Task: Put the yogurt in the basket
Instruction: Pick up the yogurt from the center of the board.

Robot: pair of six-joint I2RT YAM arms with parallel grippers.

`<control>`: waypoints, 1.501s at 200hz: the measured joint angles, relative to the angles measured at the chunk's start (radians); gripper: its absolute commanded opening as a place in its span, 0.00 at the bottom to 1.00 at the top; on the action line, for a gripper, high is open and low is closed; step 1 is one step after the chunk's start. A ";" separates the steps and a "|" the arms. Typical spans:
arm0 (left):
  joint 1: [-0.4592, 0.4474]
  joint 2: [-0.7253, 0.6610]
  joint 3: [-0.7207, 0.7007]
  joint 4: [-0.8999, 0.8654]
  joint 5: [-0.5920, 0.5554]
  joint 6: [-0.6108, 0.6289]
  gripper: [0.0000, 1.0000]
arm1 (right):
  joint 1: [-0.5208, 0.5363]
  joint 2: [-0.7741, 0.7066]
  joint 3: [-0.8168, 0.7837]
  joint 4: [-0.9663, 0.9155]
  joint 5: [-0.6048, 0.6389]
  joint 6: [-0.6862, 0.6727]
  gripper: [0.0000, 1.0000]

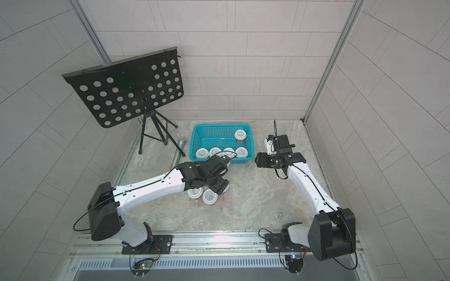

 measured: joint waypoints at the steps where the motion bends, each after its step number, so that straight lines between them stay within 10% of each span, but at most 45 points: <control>1: 0.000 0.001 0.000 0.000 -0.001 0.000 0.89 | 0.000 0.000 0.000 0.000 0.000 0.000 0.74; 300: -0.005 0.147 0.004 0.063 -0.024 -0.036 0.76 | -0.007 -0.001 -0.026 0.025 -0.008 0.019 0.74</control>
